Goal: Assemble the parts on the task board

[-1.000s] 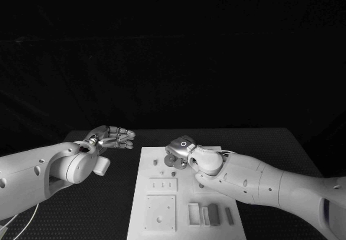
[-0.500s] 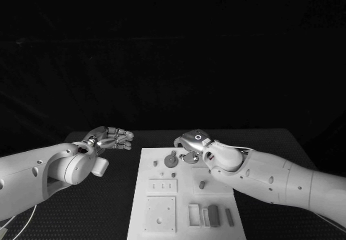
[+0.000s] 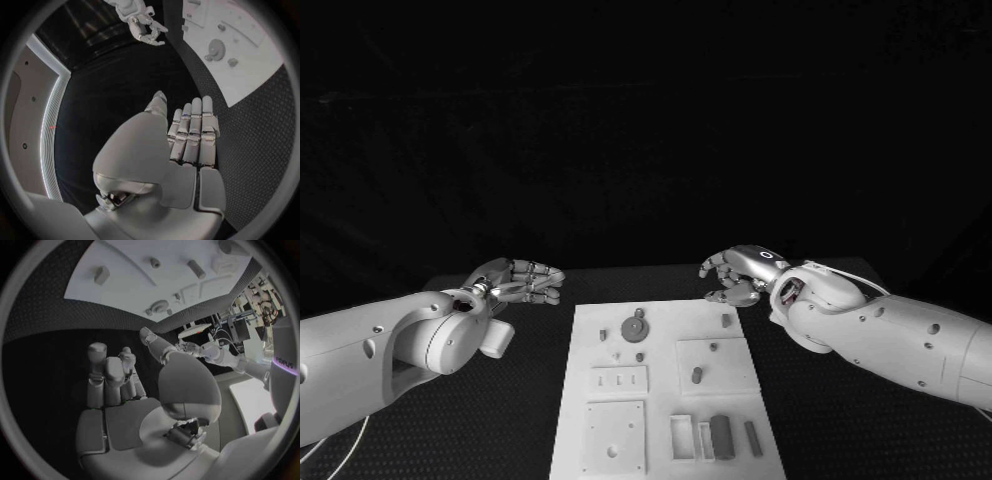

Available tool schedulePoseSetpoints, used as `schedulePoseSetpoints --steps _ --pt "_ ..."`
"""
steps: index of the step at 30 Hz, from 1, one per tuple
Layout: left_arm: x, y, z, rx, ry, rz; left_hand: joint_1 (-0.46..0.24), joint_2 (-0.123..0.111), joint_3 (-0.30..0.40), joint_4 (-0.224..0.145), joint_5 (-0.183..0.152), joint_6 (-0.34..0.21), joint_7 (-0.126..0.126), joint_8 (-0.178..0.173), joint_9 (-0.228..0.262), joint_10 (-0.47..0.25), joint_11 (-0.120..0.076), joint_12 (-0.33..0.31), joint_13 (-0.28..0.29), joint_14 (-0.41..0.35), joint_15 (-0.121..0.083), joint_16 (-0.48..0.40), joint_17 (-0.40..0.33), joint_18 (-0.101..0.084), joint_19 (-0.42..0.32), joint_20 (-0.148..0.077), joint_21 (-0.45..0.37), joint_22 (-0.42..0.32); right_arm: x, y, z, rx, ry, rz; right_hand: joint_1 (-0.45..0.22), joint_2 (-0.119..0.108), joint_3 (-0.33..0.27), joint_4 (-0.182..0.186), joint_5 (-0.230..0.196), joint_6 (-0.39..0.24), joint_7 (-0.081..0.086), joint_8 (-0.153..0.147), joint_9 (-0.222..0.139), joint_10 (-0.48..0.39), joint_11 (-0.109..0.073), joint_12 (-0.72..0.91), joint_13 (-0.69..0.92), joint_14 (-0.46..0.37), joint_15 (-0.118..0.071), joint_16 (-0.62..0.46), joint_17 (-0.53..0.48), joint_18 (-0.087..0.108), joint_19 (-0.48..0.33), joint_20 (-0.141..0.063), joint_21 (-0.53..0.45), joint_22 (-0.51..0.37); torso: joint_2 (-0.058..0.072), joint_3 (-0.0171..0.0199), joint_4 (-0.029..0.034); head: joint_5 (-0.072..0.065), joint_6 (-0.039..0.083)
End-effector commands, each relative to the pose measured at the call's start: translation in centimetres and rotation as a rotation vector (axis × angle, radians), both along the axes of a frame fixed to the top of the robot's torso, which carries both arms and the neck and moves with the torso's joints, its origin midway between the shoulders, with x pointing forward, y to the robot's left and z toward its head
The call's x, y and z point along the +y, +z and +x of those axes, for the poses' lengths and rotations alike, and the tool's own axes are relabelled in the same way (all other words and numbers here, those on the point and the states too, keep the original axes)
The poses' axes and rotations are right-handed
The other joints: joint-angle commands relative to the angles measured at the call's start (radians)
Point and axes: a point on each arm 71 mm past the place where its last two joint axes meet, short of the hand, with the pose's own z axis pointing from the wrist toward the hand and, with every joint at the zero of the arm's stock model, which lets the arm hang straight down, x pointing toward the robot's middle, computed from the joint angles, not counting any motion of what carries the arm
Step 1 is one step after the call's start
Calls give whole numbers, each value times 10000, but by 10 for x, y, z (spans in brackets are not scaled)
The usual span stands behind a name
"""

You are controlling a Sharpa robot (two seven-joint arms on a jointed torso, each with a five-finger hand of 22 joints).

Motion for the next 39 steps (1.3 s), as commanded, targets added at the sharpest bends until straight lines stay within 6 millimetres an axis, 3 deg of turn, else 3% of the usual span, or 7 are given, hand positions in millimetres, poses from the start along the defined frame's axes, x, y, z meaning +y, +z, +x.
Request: schedulePoseSetpoints --steps 1,8,11,13,20,26,39 --pt "-4 2 0 -181 -402 2 11 -56 -53 -15 12 103 187 42 20 107 -11 5 23 68 6 -72 19 163 60 4 -71 -7 -16 -6 3 1153 676 838 -59 -69 -24 -18 -40 -137 -29 -63 -27 -131 -19 -90 -56 -147 3 -67 12 843 -112 65 -61 176 -11 109 -119 3 11" --pt "-5 1 1 -240 -549 47 25 -7 -49 -15 12 413 -19 190 65 238 -61 26 48 89 4 -134 81 163 68 3 -97 0 -50 -17 11 1504 13 557 -103 -264 -55 51 -40 -266 -114 -93 -53 -214 -95 -107 -104 -260 -64 -64 40 843 -201 129 -81 194 -4 184 -171 -66 8" --pt "-6 1 1 -262 -586 44 31 11 -47 -15 12 474 -61 212 68 271 -73 31 53 94 3 -149 97 163 74 1 -101 3 -60 -27 12 1683 -224 429 -108 -312 -66 79 -41 -303 -145 -96 -58 -215 -124 -94 -113 -271 -91 -49 51 843 -207 136 -72 201 -3 176 -164 -84 -4" --pt "-6 1 2 -261 -611 50 34 16 -46 -15 11 487 -73 215 66 289 -80 36 57 99 1 -153 103 164 78 0 -101 4 -63 -34 12 1774 -309 406 -97 -330 -68 83 -40 -326 -155 -101 -61 -213 -134 -86 -117 -272 -103 -39 57 843 -206 136 -65 204 -5 144 -139 -105 -24" --pt "-6 -1 2 -236 -589 72 8 -24 -71 -11 11 466 -26 180 41 294 -80 18 54 116 -4 -171 129 165 92 -4 -104 10 -59 -51 11 1960 -311 413 -72 -345 -75 111 -41 -426 -175 -126 -76 -193 -155 -44 -123 -260 -125 5 79 843 -188 129 -30 212 -12 133 -122 -89 -66" --pt "-7 -1 2 -225 -607 68 -9 -55 -81 -11 12 411 29 129 9 247 -56 -30 38 124 -5 -195 152 163 98 -4 -113 14 -54 -65 13 2090 -387 409 -73 -359 -94 147 -42 -505 -189 -138 -86 -169 -171 12 -117 -237 -141 55 102 843 -159 116 14 219 -16 82 -132 -93 -93" --pt "-8 -2 1 -205 -676 46 -23 -68 -81 -9 12 382 52 100 -10 218 -40 -61 28 127 -3 -216 170 161 100 -4 -122 15 -45 -83 13 2082 -263 -43 -65 -337 -103 178 -41 -542 -181 -126 -85 -145 -165 69 -111 -213 -137 102 123 843 -133 95 60 220 -6 54 -106 -106 -168"
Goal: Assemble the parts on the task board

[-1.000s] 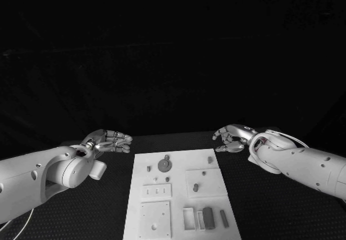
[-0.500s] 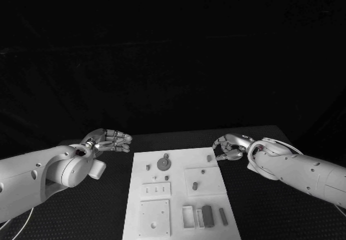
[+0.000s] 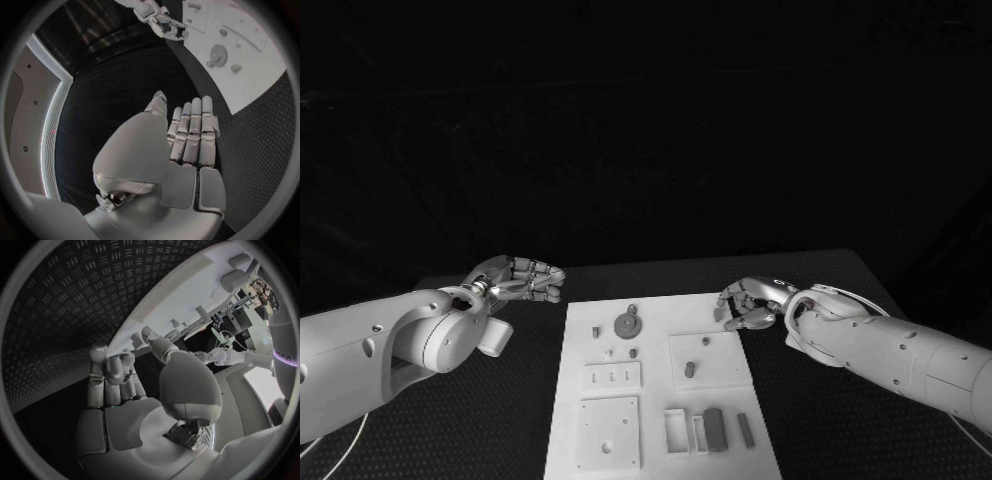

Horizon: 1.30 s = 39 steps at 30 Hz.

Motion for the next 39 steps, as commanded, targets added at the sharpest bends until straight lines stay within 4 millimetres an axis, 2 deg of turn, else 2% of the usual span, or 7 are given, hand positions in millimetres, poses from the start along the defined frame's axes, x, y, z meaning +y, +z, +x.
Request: schedulePoseSetpoints --steps 1,10,17,28,32,39 --pt "-3 1 -1 -107 -232 -69 -23 -69 -54 20 12 -29 68 -26 -10 -3 35 -61 -10 54 -2 -37 9 90 63 34 -44 13 2 -2 0 -72 189 -159 26 -59 -6 82 -41 -71 6 -24 -7 32 -54 56 2 6 -67 62 17 670 6 -44 56 221 1 -5 -1 14 -32" --pt "-3 1 -1 -101 -233 -71 -27 -69 -51 21 12 -29 69 -30 -14 -4 37 -67 -11 56 -2 -43 15 90 63 34 -47 14 3 -5 0 -40 173 -130 22 25 -15 114 -42 -42 17 20 7 55 -44 102 4 30 -58 98 32 670 27 -63 94 220 -11 -6 -34 51 -70" --pt "-4 1 -1 -92 -250 -73 -31 -66 -49 21 12 -29 70 -32 -16 -3 38 -69 -12 58 -2 -47 19 89 64 34 -48 14 5 -6 1 -33 130 -134 -5 178 -38 150 -42 22 36 87 29 62 -25 141 -2 43 -40 123 40 670 28 -77 128 219 -13 -8 -31 48 -71" --pt "-4 1 -1 -74 -260 -74 -35 -63 -45 22 12 -27 72 -34 -19 -2 38 -73 -12 60 -2 -53 25 89 66 34 -50 15 9 -10 3 6 90 -123 -36 691 -79 177 -41 145 46 214 64 87 -15 217 -32 76 -28 165 48 670 15 -102 201 217 -10 -9 -18 48 -96" --pt "-4 1 -2 -62 -265 -74 -37 -64 -45 22 12 -27 74 -36 -21 -2 39 -75 -12 61 -2 -56 27 89 66 34 -51 15 11 -10 3 -9 76 -119 -27 799 -89 151 -40 157 47 232 66 91 -15 235 -39 82 -27 172 49 670 11 -108 218 216 -5 -11 -18 55 -106" --pt "-4 1 -2 -57 -268 -71 -40 -68 -44 21 11 -28 77 -38 -23 -2 39 -78 -13 62 -2 -60 31 89 67 34 -53 16 12 -10 4 2 89 -114 -28 859 -106 124 -41 194 47 261 72 102 -15 254 -44 92 -27 184 52 670 14 -113 238 217 -10 -10 -37 73 -136"
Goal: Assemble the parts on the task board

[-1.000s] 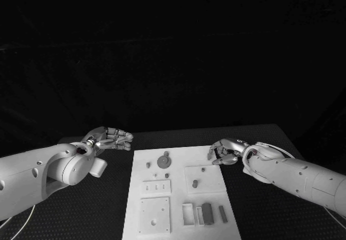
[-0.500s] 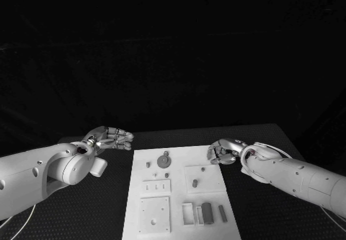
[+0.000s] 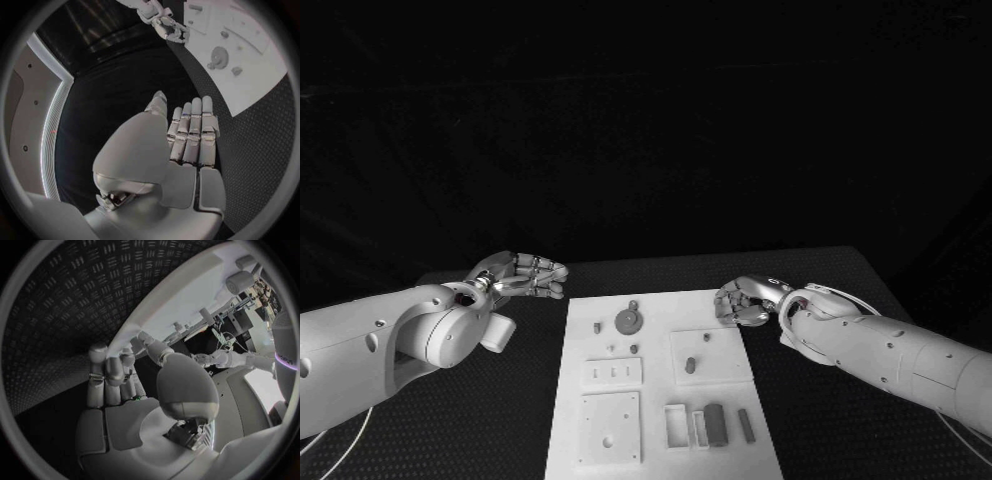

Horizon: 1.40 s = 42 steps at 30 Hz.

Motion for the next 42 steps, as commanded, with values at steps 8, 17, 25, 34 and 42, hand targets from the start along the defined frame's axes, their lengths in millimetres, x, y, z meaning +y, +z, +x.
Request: schedulePoseSetpoints --steps 8,17,25,34,42 --pt "-2 1 -1 -62 -188 -47 -42 -70 -42 21 12 -28 80 -42 -19 -2 40 -41 -13 63 -2 -61 21 157 68 32 -56 16 1 -2 -1 44 79 -64 11 111 -69 -40 -40 154 0 97 20 78 26 82 -24 55 -17 81 14 656 -13 -94 87 215 -4 3 -23 6 -26" --pt "-2 1 -1 -56 -187 -45 -43 -71 -40 20 11 -28 81 -43 -21 -1 40 -43 -14 65 -2 -64 25 157 68 32 -58 16 3 -2 -1 -3 58 -53 -22 194 -85 -74 -38 523 19 305 95 100 44 132 -44 80 1 101 14 656 -8 -106 130 209 -7 2 -16 4 -38" --pt "-2 1 -1 -48 -192 -46 -42 -73 -38 19 11 -27 81 -45 -23 0 40 -46 -14 66 -2 -69 29 158 68 32 -60 17 3 -2 0 -53 -4 -58 -47 250 -83 -83 -38 763 -4 429 150 126 25 170 -60 103 -14 115 11 656 7 -114 157 205 -4 2 -20 -4 -51" --pt "-2 1 -1 -46 -198 -42 -42 -76 -35 18 11 -25 80 -47 -25 1 40 -50 -14 66 -2 -76 34 157 68 32 -63 17 5 -2 0 -83 10 -38 -64 224 -94 -90 -40 789 -14 440 156 135 15 179 -65 109 -24 117 10 656 11 -116 164 204 -7 5 -13 -10 -64" --pt "-2 1 -1 -37 -203 -40 -40 -81 -33 18 11 -25 80 -49 -28 0 41 -53 -15 67 -2 -80 38 157 68 32 -65 18 6 -3 0 -69 -7 -38 -74 189 -102 -99 -39 786 -16 435 155 137 11 183 -69 112 -28 117 9 656 12 -119 168 203 -7 8 -16 -9 -71"
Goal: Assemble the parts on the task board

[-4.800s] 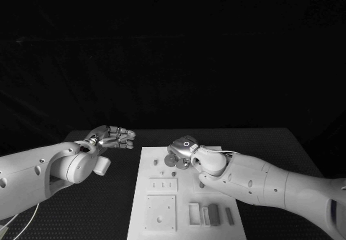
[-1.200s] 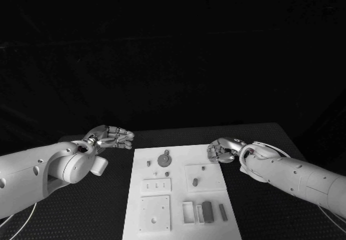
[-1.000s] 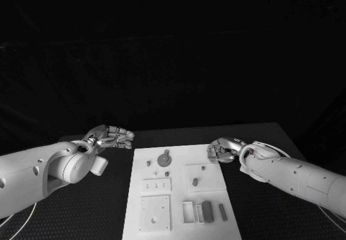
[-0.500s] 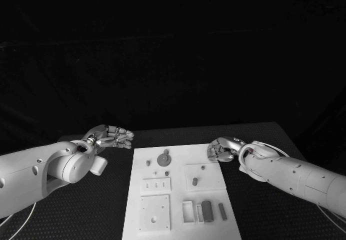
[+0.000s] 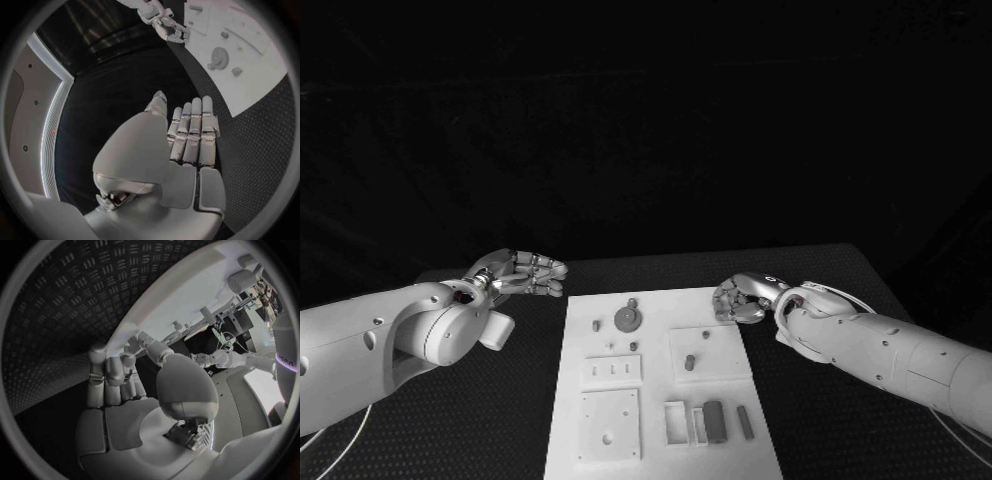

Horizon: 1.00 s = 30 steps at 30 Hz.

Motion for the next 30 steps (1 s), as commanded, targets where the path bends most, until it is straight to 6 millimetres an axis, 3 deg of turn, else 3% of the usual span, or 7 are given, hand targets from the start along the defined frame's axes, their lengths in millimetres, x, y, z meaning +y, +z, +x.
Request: schedulePoseSetpoints --steps 1,10,18,25,26,27,30 --pt "-2 1 0 -46 -188 -44 -40 -82 -33 18 11 -25 80 -50 -12 0 41 -54 -15 67 -2 -42 13 182 69 32 -66 9 0 -2 0 31 -3 -87 -20 59 -19 -15 -39 165 92 20 -7 64 10 45 -16 56 -16 41 12 616 15 -53 49 203 1 4 0 -1 -8" --pt "-2 1 0 -49 -158 -33 -39 -80 -29 18 11 -24 79 -51 -14 1 41 -57 -15 68 -1 -48 17 182 70 32 -67 10 -1 -1 0 -22 -74 -126 60 342 65 -80 -38 395 22 134 58 77 -54 65 -42 71 -72 44 5 616 17 -69 67 201 0 8 3 -3 -18" --pt "-1 1 0 -41 -96 39 -28 -62 -15 16 12 -13 74 -48 -15 11 38 -56 -13 73 -3 -55 25 184 73 30 -69 12 0 -1 0 -116 -94 -123 85 444 85 -137 -36 472 -14 173 90 82 -90 70 -55 74 -107 42 2 616 16 -72 77 201 3 11 -2 -12 -22" --pt "-2 0 -1 -24 -156 158 18 30 36 16 12 92 67 -6 -7 111 0 -24 8 122 -19 -65 67 190 108 19 -66 25 2 1 -1 -413 -97 -44 278 986 235 -351 -33 682 -91 279 181 107 -162 88 -81 91 -175 47 0 616 10 -83 105 205 1 15 -4 -15 -33" --pt "-2 0 -1 -20 -173 172 18 52 42 17 11 126 59 8 -4 147 -14 -10 17 132 -23 -69 76 191 117 16 -64 29 2 2 -1 -450 -96 -31 342 1000 337 -349 -23 739 -106 307 201 119 -182 92 -86 96 -192 45 -3 616 10 -82 103 200 1 16 -5 -14 -36" --pt "-2 0 -1 -16 -185 187 12 76 47 19 11 164 53 24 0 187 -31 6 26 144 -27 -72 87 191 127 12 -63 33 3 2 -1 -491 -92 -17 457 868 691 -192 -16 807 -119 330 225 145 -206 93 -102 109 -217 37 -10 616 24 -70 93 185 1 17 -7 -14 -37" --pt "-3 0 -1 -4 -240 247 -17 134 55 21 10 338 26 101 23 360 -106 80 68 192 -46 -78 124 192 160 -2 -56 47 4 3 -1 -563 -81 16 454 806 880 -87 -26 903 -160 375 267 184 -226 106 -114 157 -236 54 18 616 63 -68 118 192 2 16 -5 -15 -35"
